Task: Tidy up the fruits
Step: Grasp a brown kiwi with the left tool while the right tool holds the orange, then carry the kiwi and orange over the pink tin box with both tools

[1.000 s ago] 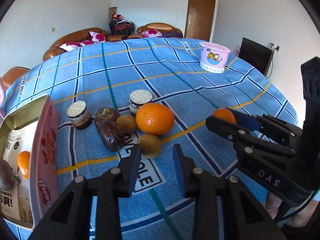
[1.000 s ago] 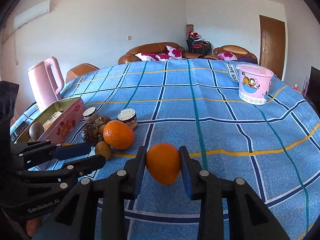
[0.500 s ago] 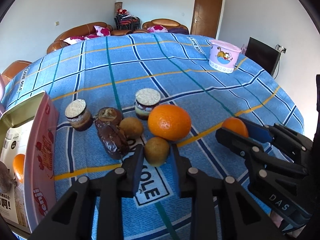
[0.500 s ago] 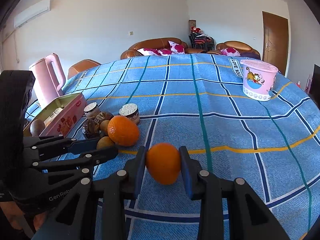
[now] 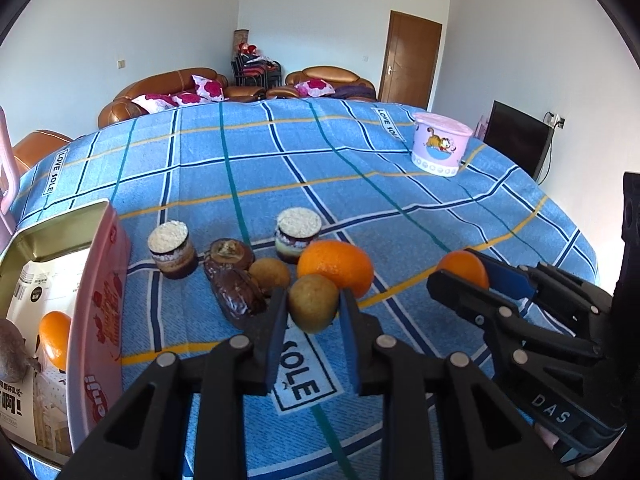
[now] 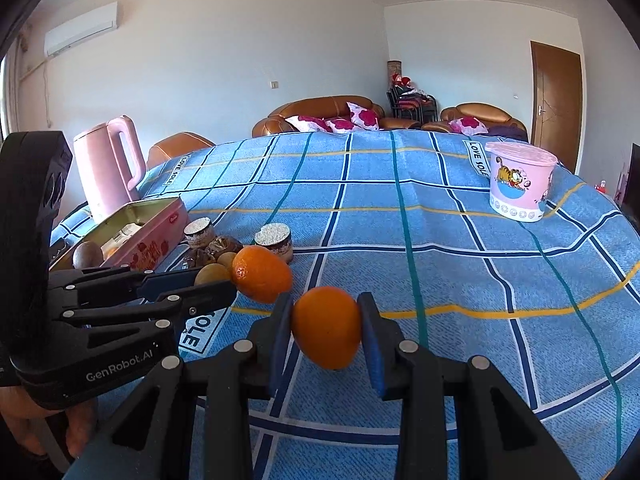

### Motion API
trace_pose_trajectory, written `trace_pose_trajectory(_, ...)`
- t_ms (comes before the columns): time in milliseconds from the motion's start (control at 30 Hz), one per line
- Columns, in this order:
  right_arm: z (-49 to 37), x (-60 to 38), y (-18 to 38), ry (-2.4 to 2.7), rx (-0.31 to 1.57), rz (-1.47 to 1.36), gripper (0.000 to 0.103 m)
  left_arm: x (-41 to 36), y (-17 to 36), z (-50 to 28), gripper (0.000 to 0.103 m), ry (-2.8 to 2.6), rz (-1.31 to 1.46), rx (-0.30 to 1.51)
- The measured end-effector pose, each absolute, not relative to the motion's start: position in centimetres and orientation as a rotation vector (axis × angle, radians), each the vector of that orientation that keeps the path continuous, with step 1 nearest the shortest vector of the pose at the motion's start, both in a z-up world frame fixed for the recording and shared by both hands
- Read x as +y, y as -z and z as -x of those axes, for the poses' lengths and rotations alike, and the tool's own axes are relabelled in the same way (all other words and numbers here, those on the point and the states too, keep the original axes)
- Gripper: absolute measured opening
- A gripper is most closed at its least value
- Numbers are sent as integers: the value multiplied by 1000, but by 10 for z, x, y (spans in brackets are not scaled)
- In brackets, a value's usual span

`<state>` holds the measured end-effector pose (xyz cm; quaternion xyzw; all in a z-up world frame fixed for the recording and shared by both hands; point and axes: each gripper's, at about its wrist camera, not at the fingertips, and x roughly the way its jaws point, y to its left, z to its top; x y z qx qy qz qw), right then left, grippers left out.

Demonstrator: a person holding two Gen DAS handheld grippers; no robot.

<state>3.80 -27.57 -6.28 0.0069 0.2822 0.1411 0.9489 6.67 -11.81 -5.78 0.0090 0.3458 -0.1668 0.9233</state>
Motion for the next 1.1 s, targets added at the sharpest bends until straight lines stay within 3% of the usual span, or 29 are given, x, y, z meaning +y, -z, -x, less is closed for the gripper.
trace_pose_trajectory(1100,-21,-275,57,-309,452,6,35,-113,43,-44,27,317,-14,544)
